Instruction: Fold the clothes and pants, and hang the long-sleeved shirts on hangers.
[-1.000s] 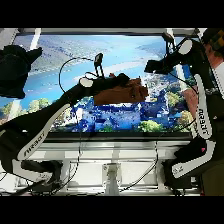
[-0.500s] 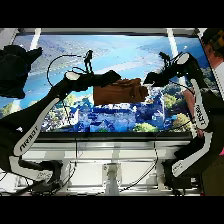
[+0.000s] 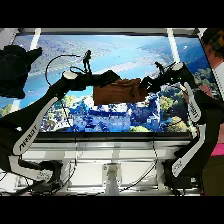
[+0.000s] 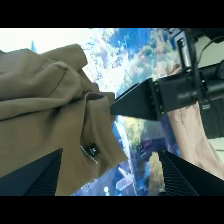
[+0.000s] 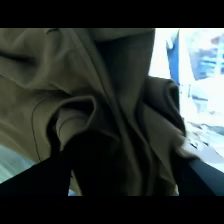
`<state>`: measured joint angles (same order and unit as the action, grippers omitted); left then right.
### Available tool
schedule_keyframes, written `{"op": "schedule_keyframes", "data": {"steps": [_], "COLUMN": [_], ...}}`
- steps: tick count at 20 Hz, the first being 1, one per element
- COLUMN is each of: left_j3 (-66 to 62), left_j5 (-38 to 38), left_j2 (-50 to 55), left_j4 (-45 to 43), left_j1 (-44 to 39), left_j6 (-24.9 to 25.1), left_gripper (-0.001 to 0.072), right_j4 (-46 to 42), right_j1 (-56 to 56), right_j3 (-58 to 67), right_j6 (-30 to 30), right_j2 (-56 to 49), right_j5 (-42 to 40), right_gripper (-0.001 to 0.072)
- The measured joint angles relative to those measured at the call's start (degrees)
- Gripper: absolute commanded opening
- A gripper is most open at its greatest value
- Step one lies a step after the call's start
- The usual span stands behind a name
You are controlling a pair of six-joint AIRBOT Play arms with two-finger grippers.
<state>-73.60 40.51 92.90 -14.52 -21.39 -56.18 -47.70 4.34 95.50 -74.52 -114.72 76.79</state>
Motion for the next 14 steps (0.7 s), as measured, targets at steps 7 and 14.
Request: {"op": "schedule_keyframes", "data": {"steps": [7, 14], "left_j3": [0.0, 0.0], "left_j5": [0.1, 0.1], "left_j2": [0.0, 0.0], "left_j4": [0.0, 0.0], "left_j1": [0.0, 0.1], "left_j6": [0.0, 0.0], "left_gripper": [0.0701, 0.0700], "right_j4": [7.3, -0.8], "right_j1": [-2.8, -9.7], "right_j3": [0.0, 0.0], "right_j6": [4.6, 3.0], "right_j2": [-1.5, -1.6], "right_j5": [-0.1, -3.8], "right_gripper": [0.0683, 0.0004]}}
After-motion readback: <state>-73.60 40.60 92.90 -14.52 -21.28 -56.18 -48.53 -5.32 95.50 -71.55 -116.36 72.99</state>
